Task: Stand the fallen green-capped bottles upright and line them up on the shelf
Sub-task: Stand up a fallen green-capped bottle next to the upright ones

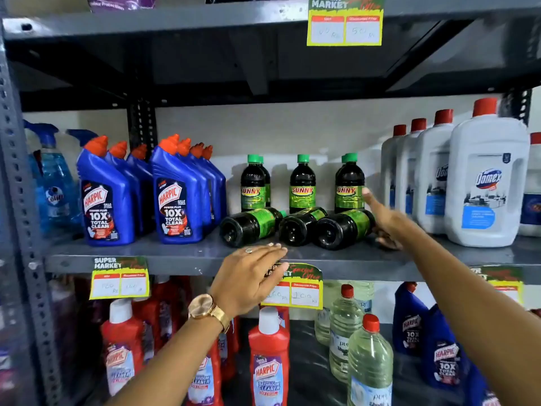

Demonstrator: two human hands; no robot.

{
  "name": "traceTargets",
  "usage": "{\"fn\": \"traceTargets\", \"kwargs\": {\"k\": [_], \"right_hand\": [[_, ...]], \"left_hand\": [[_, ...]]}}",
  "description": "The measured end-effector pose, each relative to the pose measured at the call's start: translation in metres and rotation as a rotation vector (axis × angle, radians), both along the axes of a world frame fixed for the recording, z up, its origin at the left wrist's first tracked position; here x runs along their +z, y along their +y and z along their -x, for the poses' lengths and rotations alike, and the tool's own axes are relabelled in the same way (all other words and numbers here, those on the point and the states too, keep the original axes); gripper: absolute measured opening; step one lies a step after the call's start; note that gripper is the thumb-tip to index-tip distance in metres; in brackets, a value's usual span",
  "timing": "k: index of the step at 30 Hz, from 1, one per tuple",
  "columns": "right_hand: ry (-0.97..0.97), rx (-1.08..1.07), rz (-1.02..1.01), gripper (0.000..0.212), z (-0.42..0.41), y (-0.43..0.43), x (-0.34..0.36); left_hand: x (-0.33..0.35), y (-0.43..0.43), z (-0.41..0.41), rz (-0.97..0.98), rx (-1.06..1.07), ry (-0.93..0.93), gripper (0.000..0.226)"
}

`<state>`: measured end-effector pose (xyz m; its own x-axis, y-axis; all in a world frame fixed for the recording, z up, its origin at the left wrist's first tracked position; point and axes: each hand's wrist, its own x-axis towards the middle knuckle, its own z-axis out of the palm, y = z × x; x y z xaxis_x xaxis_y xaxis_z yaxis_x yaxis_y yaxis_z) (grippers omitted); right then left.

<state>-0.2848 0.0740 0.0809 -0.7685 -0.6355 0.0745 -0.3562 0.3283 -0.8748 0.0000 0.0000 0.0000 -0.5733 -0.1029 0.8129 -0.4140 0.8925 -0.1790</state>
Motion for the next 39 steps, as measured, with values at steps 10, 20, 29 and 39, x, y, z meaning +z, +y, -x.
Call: {"fn": "traceTargets", "kwargs": {"k": [10, 20, 29, 39], "right_hand": [[-0.036, 0.137, -0.187, 0.075, -0.013, -0.019, 0.012], [0.248, -0.206, 0.522, 0.077, -0.004, -0.007, -0.013], [0.253, -0.075, 0.379, 0.068, 0.0, -0.017, -0.015], [0.293, -0.144, 0.124, 0.087, 0.011, -0.022, -0.021]], "left_hand": [[-0.006, -0.003, 0.018, 0.04, 0.214, 0.181, 0.046], [-0.011, -0.011, 0.025, 0.128, 0.202, 0.281, 0.046], [-0.005, -0.02, 0.024, 0.205, 0.222, 0.298, 0.047], [-0.012, -0.025, 0.027, 0.166, 0.185, 0.35, 0.04]]}}
